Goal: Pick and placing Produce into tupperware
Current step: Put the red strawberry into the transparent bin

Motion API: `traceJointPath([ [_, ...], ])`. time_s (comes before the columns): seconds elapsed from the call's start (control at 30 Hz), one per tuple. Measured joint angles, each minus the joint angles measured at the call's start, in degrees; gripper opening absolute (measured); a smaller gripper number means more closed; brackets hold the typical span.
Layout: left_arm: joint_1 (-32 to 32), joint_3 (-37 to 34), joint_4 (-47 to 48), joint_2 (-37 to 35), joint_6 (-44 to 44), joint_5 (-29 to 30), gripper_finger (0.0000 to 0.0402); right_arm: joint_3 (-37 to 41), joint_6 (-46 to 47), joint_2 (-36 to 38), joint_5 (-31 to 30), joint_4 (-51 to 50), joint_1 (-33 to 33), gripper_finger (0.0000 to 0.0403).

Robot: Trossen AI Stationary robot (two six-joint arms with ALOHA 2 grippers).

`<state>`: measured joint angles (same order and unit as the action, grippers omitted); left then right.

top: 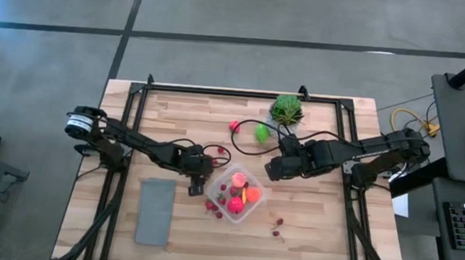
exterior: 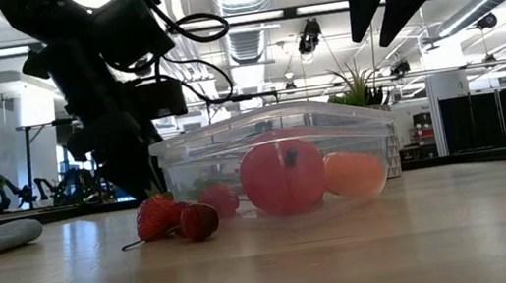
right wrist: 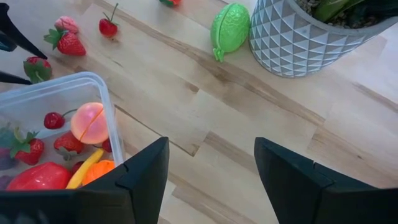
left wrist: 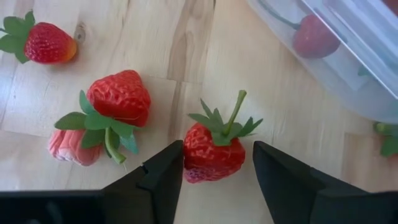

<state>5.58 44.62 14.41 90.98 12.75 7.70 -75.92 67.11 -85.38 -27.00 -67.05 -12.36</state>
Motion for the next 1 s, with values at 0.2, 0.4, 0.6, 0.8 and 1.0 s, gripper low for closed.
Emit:
traceJointPath([
  [0.2,0.0,0.0,0.0,0.0,0.1,0.0,0.013,0.0,0.4,0.0,0.2,0.0,0.0,0.023],
  [0.4,0.0,0.0,0.2,-0.2,0.3,0.0,0.0126,0.0,0.4,0.0,0.2,0.0,0.0,0.023],
  [0.6,0.0,0.5,2.5,-2.1,0.3,-0.1,0.0127,0.0,0.4,0.0,0.6,-0.2,0.0,0.0229],
  [0.8,0.0,1.7,8.1,-7.0,0.2,-0.1,0.0127,0.2,-2.4,0.0,0.5,-0.2,0.0,0.023],
  [1.0,0.0,1.4,9.0,-15.7,-0.9,-0.1,0.0128,0.2,-2.6,0.0,0.6,-0.2,0.0,0.0231],
])
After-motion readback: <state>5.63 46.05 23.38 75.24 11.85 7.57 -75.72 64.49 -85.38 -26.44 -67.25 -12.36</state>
